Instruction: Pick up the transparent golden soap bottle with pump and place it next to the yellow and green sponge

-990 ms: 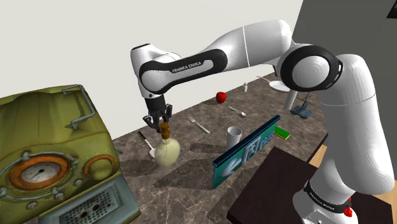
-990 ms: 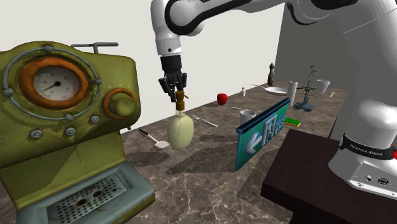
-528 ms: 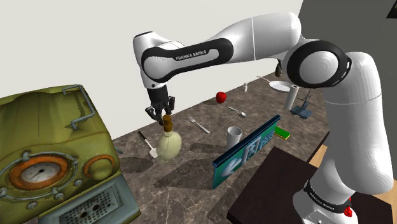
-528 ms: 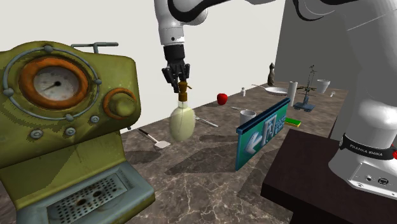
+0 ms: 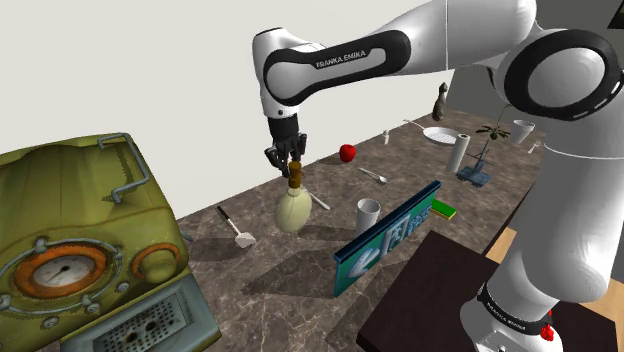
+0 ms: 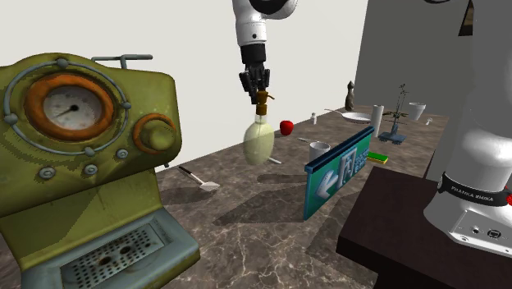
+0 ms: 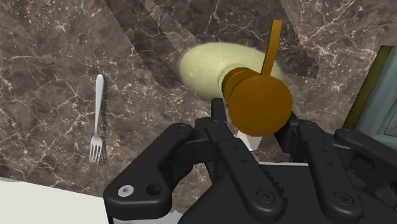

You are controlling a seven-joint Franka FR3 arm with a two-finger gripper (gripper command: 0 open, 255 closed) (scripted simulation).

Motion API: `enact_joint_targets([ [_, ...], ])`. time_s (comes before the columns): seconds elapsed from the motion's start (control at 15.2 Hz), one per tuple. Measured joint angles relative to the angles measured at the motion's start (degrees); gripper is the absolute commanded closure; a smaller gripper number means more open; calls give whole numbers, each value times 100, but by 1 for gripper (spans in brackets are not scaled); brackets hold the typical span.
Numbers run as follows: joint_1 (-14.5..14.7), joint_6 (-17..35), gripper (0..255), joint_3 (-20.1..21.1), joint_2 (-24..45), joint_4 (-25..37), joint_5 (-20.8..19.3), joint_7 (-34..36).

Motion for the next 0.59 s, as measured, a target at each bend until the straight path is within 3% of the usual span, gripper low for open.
enact_joint_targets([
  [0.59, -629, -209, 255, -394, -1164, -885, 200, -1057],
])
